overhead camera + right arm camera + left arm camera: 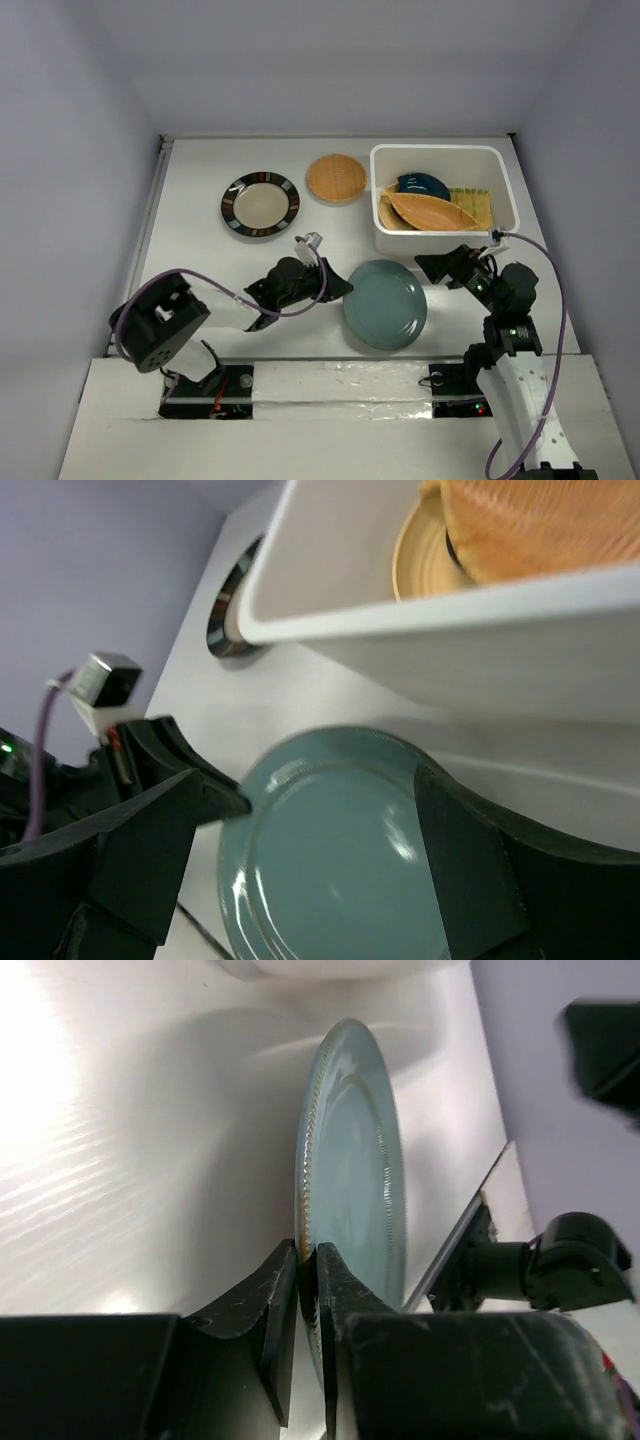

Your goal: Place the plates into the plastic bin on the countertop

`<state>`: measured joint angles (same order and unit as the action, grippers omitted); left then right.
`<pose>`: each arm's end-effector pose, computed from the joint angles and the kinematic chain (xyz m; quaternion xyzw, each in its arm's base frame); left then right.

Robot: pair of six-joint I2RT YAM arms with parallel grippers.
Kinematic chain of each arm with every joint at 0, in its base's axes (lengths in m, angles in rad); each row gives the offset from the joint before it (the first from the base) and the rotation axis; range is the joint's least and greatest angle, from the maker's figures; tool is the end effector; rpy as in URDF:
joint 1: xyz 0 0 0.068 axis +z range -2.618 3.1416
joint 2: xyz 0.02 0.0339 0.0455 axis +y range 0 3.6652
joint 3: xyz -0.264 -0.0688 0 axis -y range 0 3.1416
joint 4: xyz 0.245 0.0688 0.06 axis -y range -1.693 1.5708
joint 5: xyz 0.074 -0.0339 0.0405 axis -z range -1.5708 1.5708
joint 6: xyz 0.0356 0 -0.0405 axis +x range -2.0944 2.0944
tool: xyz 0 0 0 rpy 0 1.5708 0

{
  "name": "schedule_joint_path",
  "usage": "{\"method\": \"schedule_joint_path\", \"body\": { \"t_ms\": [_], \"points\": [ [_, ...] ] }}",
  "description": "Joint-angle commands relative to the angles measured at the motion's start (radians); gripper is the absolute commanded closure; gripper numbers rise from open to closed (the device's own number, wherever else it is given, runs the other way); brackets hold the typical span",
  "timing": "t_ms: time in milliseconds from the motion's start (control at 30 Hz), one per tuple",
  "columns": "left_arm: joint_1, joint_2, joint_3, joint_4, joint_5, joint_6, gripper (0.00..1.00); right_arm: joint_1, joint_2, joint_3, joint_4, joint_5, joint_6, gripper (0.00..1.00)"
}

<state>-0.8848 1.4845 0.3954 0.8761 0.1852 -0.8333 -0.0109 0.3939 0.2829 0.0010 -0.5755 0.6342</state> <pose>0.1662 -0.2134 0.1642 0.0780 0.7732 -0.5205 0.3539 0.1298 0.0180 0.2359 0.0468 0.7375 0.3974 0.5441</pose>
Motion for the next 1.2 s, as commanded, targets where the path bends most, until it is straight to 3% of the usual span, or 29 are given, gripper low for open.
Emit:
{"method": "schedule_joint_path", "body": {
  "t_ms": [0,200,367,433,600,833,967,1167],
  "points": [
    [0.041,-0.121,-0.042,0.043,0.017,-0.032,1.0,0.026,-0.01,-0.053,0.054,-0.055,0.027,0.08],
    [0.148,-0.358,-0.053,-0.138,-0.009,0.005,1.0,0.069,0.054,-0.097,0.088,-0.001,0.079,0.08],
    [0.205,-0.493,-0.086,-0.193,0.014,-0.004,1.0,0.231,0.222,-0.105,0.148,0.13,0.107,0.08],
    [0.234,-0.509,-0.093,-0.207,0.028,-0.003,1.0,0.32,0.282,-0.125,0.264,0.178,0.145,0.07],
    [0.244,-0.513,-0.133,-0.184,0.068,-0.029,1.0,0.364,0.54,-0.165,0.528,0.216,0.176,0.07],
    [0.3,-0.613,-0.15,-0.238,0.111,-0.026,1.0,0.404,0.794,-0.136,0.68,0.321,0.211,0.06],
    [0.325,-0.65,-0.161,-0.282,0.132,-0.021,1.0,0.425,1.023,-0.133,0.878,0.261,0.235,0.06],
    [0.345,-0.633,-0.165,-0.293,0.152,-0.013,1.0,0.529,1.411,-0.117,1.316,0.194,0.352,0.11]
  ]
}}
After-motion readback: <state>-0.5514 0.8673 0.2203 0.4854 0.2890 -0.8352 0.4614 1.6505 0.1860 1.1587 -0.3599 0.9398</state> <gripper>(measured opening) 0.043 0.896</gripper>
